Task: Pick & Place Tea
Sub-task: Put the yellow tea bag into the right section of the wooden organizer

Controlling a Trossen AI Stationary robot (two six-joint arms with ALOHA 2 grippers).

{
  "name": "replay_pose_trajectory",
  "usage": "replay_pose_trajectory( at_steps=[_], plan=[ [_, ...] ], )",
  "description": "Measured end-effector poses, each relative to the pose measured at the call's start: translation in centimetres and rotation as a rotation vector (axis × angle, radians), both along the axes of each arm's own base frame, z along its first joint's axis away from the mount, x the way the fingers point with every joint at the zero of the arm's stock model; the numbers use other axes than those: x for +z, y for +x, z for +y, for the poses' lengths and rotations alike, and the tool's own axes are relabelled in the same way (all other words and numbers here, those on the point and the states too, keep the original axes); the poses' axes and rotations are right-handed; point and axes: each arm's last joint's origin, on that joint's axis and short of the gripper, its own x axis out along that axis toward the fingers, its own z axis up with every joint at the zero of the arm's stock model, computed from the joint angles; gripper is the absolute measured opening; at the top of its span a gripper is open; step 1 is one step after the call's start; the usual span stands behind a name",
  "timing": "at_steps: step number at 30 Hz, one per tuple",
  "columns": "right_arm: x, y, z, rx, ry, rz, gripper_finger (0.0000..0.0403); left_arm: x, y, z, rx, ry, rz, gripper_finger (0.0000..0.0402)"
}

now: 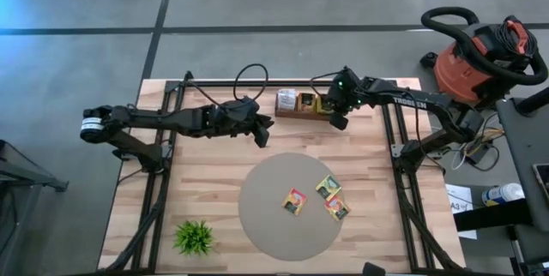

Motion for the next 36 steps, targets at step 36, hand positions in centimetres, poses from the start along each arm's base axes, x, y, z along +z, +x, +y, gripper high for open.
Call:
replay_pose_trajectory(
  at_steps=[36],
  plan=[
    [5.5, -2.9, 3.9, -0.089, 0.076, -0.115, 0.0140, 0.0, 0.1, -1.0, -0.019, -0.028, -0.012, 0.0094]
  ],
)
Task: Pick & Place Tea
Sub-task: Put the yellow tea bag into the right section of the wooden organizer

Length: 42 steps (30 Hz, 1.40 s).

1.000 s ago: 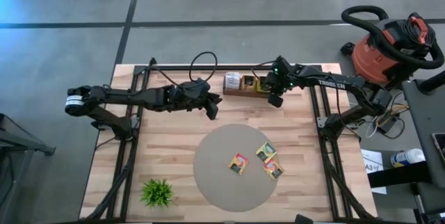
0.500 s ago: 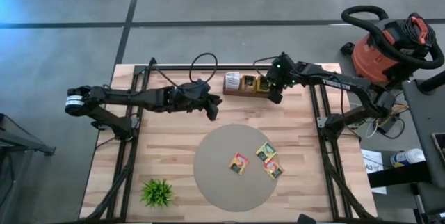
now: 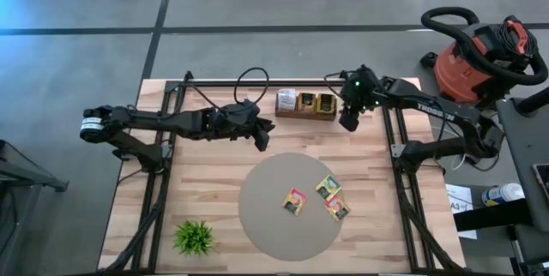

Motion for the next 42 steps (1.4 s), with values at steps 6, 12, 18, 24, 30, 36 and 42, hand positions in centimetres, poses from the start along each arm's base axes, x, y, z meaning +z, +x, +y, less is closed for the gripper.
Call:
replay_pose_trajectory(
  at_steps=[6, 12, 18, 24, 30, 36, 42],
  plan=[
    [-0.4, 1.4, 3.1, 0.070, 0.229, -0.050, 0.0133, 0.0, 0.1, -1.4, -0.045, -0.002, 0.000, 0.0094],
    [-0.8, 3.0, 7.4, 0.151, 0.313, -0.031, 0.0133, -1.7, 1.5, -4.1, -0.109, -0.051, 0.025, 0.0094],
    [-1.6, 4.0, 12.0, 0.207, 0.396, -0.040, 0.0131, -4.8, 3.5, -8.8, -0.204, -0.126, 0.042, 0.0094],
    [-3.5, 3.8, 15.5, 0.157, 0.500, -0.025, 0.0128, -7.6, 4.6, -12.3, -0.210, -0.236, 0.044, 0.0094],
    [-5.1, 2.5, 18.5, 0.057, 0.509, 0.056, 0.0128, -8.1, 4.4, -13.9, -0.203, -0.311, 0.044, 0.0094],
    [-7.8, 2.0, 20.6, -0.038, 0.512, 0.109, 0.0128, -7.3, 4.0, -13.9, -0.224, -0.261, 0.041, 0.0094],
    [-10.7, 3.4, 21.2, -0.047, 0.465, 0.167, 0.0128, -8.4, 3.2, -13.8, -0.207, -0.234, 0.171, 0.0094]
  ],
)
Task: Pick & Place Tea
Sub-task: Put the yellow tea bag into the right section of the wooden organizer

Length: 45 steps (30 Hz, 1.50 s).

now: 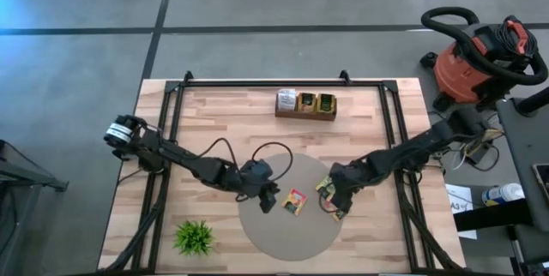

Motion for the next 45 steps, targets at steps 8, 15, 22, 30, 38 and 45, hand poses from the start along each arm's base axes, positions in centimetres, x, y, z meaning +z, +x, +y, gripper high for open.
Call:
replay_pose_trajectory(
  at_steps=[8, 15, 22, 30, 38, 45],
  plan=[
    [-0.9, 2.5, 0.7, 0.043, -0.026, 0.020, 0.0128, -1.8, -0.9, 0.1, 0.008, 0.040, 0.168, 0.0094],
    [-2.1, 3.4, -0.2, 0.036, -0.046, 0.054, 0.0127, -3.0, -0.5, 0.0, 0.014, 0.027, 0.202, 0.0094],
    [-1.1, 4.6, -2.0, 0.008, -0.103, -0.026, 0.0127, -5.4, 0.0, -0.4, 0.013, 0.014, 0.269, 0.0094],
    [-1.5, 5.2, -4.4, -0.100, -0.168, -0.024, 0.0127, -8.1, 0.5, -0.8, 0.003, 0.012, 0.336, 0.0094],
    [-2.1, 5.7, -6.7, -0.236, -0.267, -0.019, 0.0127, -8.1, -0.1, -1.5, -0.030, 0.028, 0.366, 0.0094],
    [-2.3, 5.5, -9.2, -0.437, -0.357, -0.006, 0.0127, -8.4, -1.0, -2.5, -0.058, 0.017, 0.420, 0.0094]
  ],
)
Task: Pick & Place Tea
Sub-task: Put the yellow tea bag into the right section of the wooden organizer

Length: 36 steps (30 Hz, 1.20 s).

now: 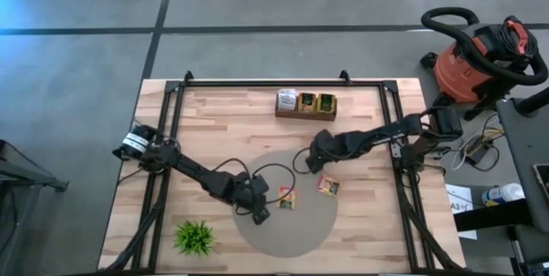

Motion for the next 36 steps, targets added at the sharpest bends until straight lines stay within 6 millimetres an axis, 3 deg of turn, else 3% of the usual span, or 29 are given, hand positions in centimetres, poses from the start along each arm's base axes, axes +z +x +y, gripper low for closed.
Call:
replay_pose_trajectory(
  at_steps=[6, 11, 17, 24, 31, 36],
  plan=[
    [0.1, 0.0, -2.1, -0.120, 0.008, -0.032, 0.0127, -0.1, -0.7, -0.7, -0.006, 0.005, 0.034, 0.0094],
    [1.0, 0.8, -2.3, -0.059, 0.118, -0.150, 0.0127, 1.7, -1.0, -0.5, 0.031, 0.015, -0.027, 0.0094],
    [4.2, 0.5, -2.2, -0.023, 0.134, -0.304, 0.0127, 6.1, -1.5, 1.7, 0.155, 0.160, -0.191, 0.0094],
    [6.8, -1.2, -2.0, 0.057, 0.099, -0.314, 0.0127, 8.9, -1.2, 4.7, 0.244, 0.135, -0.295, 0.0094],
    [6.1, -3.1, -1.8, 0.085, 0.108, -0.121, 0.0127, 10.5, 0.6, 6.5, 0.292, 0.096, -0.480, 0.0094],
    [4.6, -3.3, -1.8, 0.083, 0.114, -0.073, 0.0127, 10.1, 2.0, 8.6, 0.275, 0.068, -0.515, 0.0094]
  ],
)
